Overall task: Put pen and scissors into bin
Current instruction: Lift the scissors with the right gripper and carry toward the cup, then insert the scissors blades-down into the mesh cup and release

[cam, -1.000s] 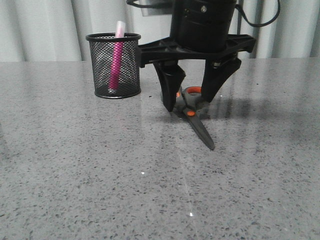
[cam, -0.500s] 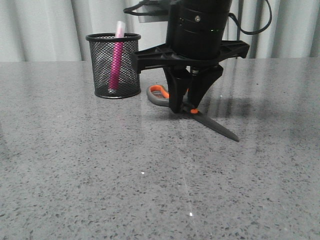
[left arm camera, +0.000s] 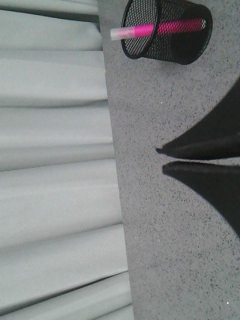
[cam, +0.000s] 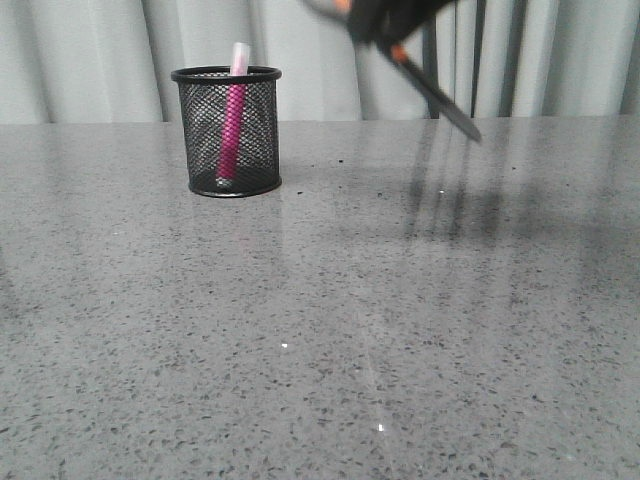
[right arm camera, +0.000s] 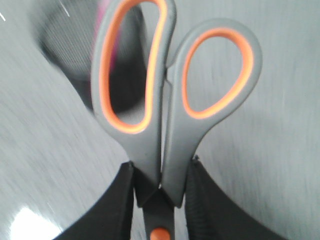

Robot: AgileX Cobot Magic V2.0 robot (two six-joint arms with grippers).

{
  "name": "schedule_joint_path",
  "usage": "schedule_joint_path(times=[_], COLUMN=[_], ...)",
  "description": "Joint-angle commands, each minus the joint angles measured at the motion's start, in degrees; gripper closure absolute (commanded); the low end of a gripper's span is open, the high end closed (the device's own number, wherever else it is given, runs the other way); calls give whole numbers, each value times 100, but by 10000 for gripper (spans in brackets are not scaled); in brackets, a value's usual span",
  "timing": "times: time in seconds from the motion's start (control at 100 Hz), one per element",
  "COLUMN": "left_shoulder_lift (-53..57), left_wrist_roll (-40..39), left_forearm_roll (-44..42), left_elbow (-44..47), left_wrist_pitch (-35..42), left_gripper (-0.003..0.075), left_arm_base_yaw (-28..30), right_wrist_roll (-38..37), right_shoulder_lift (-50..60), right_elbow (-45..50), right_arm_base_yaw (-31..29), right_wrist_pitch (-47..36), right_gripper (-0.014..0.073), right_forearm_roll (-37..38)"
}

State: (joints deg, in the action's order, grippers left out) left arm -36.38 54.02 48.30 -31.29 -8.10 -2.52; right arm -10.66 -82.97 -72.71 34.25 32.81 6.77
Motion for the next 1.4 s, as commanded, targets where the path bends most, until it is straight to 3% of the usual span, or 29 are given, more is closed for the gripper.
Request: schedule_joint_path(times=[0.0, 0.19, 0.38, 0.47, 0.69, 1.39], left_shoulder_lift=[0, 0, 0, 0, 0, 0], left_wrist_roll=[-57, -57, -57, -57, -57, -57], left_forearm_roll=[109, 109, 109, 109, 109, 109], left_elbow=[-160, -160, -160, -160, -160, -160], left_wrist_pitch=[289, 289, 289, 289, 279, 267], left_gripper=[739, 739, 739, 739, 739, 739], left_arm_base_yaw=[12, 12, 12, 12, 12, 12], right_wrist_roll=[47, 47, 47, 47, 283, 322], right_shoulder_lift=[581, 399, -536, -993, -1702, -2191], right_elbow=[278, 350, 268, 89, -247, 59], right_arm_base_yaw=[-18, -7, -7, -18, -75, -173], right_wrist_pitch=[-1733, -3968, -6462, -7112, -7304, -7080], right_gripper=[669, 669, 669, 669, 668, 669], right_forearm_roll=[120, 130, 130, 130, 130, 130])
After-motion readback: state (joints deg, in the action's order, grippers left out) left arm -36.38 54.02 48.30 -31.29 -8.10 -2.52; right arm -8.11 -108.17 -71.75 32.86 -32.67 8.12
